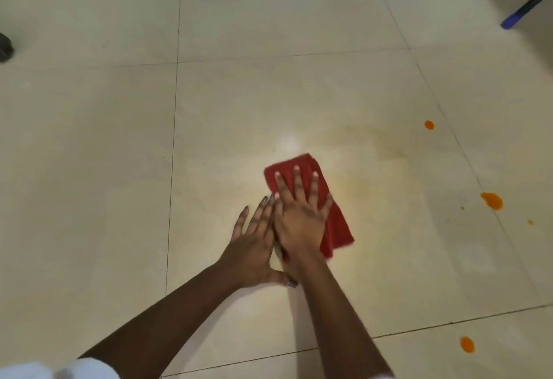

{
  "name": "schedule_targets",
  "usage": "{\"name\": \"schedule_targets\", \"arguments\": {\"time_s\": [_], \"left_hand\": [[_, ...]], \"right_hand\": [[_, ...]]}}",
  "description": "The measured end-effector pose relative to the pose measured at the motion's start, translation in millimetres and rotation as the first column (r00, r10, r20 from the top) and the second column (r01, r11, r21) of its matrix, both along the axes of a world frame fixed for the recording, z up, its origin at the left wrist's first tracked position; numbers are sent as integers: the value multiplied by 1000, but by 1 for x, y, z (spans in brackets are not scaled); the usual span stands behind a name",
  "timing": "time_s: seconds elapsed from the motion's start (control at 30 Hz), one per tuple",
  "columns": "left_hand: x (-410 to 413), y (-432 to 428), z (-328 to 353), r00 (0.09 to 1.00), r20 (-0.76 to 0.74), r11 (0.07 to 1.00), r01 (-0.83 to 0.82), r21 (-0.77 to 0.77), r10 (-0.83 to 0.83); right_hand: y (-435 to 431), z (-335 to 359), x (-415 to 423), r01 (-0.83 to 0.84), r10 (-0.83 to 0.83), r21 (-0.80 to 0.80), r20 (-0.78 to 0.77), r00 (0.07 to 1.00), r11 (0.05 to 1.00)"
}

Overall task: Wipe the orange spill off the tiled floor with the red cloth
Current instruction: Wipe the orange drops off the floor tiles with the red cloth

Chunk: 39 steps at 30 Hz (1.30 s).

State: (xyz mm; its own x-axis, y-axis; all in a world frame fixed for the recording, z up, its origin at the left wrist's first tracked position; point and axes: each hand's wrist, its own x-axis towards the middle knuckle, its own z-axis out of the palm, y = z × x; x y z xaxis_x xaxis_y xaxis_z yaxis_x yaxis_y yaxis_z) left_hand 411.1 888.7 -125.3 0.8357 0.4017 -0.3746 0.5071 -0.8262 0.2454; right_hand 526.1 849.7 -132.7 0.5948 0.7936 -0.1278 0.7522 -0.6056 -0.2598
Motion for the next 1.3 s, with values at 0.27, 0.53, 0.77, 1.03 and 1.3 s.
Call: {"name": "schedule_targets", "arguments": {"time_s": [0.27,0.53,0.77,1.03,1.3], "left_hand": [[-42,27,8,993,-68,993,-95,65,100],[-59,36,-1,978,-72,981,-194,0,194],[-55,36,-4,980,-65,982,-189,15,190],[-58,36,-3,980,-63,982,-187,0,187],[-60,23,7,993,-3,993,-114,-18,114]], "right_hand": [[-14,4,7,195,-196,-31,-46,979,980],[70,8,39,-116,115,-63,-20,993,991],[11,-2,2,198,-198,14,22,980,980],[37,3,25,72,-75,-80,-37,997,994],[-78,2,-59,-16,18,-62,19,1000,998]]}}
